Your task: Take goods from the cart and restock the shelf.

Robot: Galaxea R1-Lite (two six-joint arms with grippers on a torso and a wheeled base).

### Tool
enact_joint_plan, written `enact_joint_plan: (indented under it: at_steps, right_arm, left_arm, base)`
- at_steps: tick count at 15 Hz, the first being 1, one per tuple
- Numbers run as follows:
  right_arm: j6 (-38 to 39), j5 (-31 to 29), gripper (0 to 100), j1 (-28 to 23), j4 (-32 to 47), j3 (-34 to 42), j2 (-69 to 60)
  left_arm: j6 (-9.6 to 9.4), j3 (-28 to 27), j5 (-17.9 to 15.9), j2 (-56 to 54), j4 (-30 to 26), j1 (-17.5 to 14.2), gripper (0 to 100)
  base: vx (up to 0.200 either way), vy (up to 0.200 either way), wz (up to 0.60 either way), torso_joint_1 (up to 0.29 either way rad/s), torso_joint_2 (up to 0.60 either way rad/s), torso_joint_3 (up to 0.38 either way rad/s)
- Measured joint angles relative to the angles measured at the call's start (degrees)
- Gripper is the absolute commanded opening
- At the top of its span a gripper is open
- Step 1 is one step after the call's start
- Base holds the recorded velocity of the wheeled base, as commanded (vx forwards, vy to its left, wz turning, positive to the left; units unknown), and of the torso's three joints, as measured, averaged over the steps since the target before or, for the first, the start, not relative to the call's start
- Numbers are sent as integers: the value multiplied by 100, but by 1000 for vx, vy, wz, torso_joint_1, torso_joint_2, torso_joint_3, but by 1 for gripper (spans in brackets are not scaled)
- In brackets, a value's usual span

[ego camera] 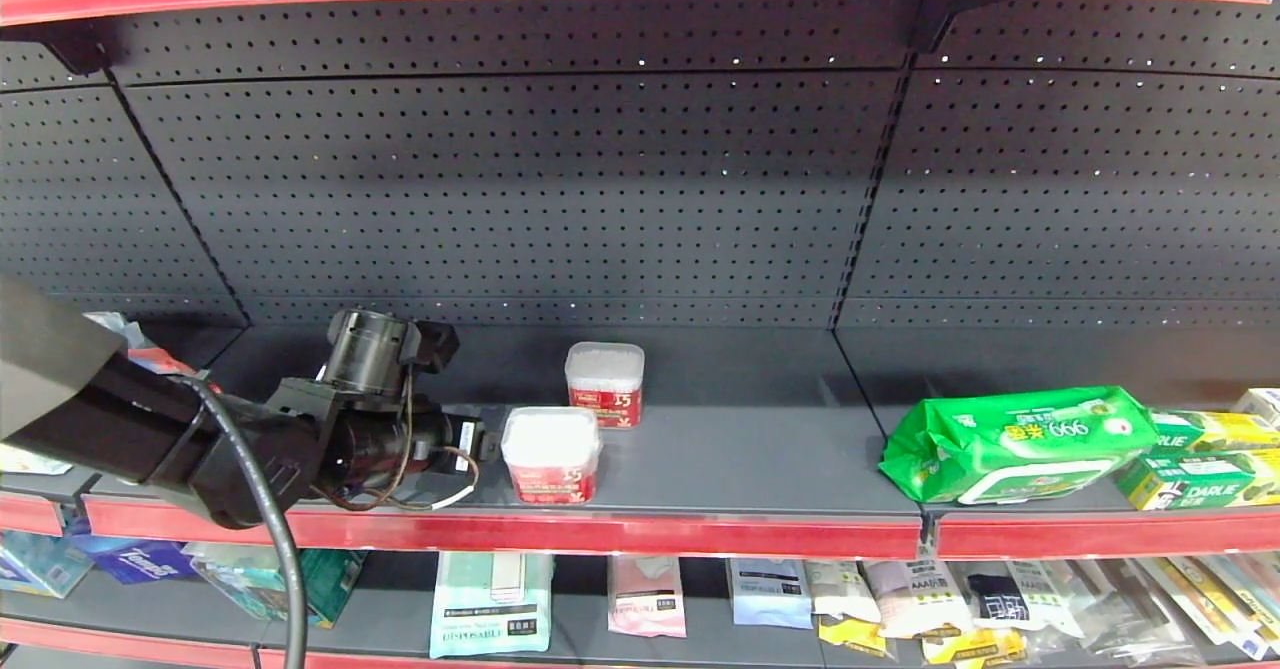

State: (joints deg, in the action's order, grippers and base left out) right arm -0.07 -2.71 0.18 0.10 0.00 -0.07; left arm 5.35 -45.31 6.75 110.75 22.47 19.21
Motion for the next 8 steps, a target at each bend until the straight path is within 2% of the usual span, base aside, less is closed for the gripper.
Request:
enact_joint_plan:
  at_steps: [8]
  right_arm:
    - [0, 0, 100, 0, 0, 0, 0]
  left_arm:
    - [-62, -151, -11, 107, 2, 157, 100]
  base:
    - [0, 0, 0, 0, 0, 0]
